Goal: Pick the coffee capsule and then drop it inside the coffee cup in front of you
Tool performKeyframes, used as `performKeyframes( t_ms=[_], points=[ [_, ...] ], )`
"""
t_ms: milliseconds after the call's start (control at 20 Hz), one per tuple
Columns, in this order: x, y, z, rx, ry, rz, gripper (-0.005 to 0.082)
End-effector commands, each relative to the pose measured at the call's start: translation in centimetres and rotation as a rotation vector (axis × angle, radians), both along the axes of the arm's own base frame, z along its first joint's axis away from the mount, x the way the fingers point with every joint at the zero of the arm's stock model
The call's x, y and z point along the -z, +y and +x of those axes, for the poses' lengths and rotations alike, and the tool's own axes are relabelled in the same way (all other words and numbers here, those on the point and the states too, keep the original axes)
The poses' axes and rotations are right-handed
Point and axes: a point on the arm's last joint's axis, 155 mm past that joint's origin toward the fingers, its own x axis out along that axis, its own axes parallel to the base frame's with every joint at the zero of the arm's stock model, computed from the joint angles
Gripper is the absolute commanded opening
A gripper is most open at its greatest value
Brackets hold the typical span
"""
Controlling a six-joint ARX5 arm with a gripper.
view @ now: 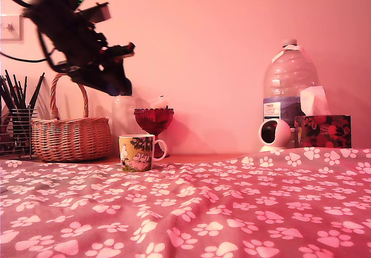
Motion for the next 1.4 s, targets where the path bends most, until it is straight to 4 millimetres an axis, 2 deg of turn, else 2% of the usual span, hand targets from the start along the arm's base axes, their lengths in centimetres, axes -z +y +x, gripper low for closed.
performKeyframes(
  t_ms=[0, 450, 900, 1050, 1350],
  points=[
    [1.3, 0.1, 1.1, 0.004, 0.027, 0.023, 0.0179],
    [2.8, 0.0, 6.0, 0.006, 0.075, 0.043, 0.0179],
    [6.9, -0.5, 9.6, 0.009, 0.119, 0.041, 0.0179],
    [7.5, -0.6, 10.0, 0.009, 0.132, 0.045, 0.0179],
    [7.6, -0.6, 9.9, 0.009, 0.138, 0.046, 0.0179]
  ],
)
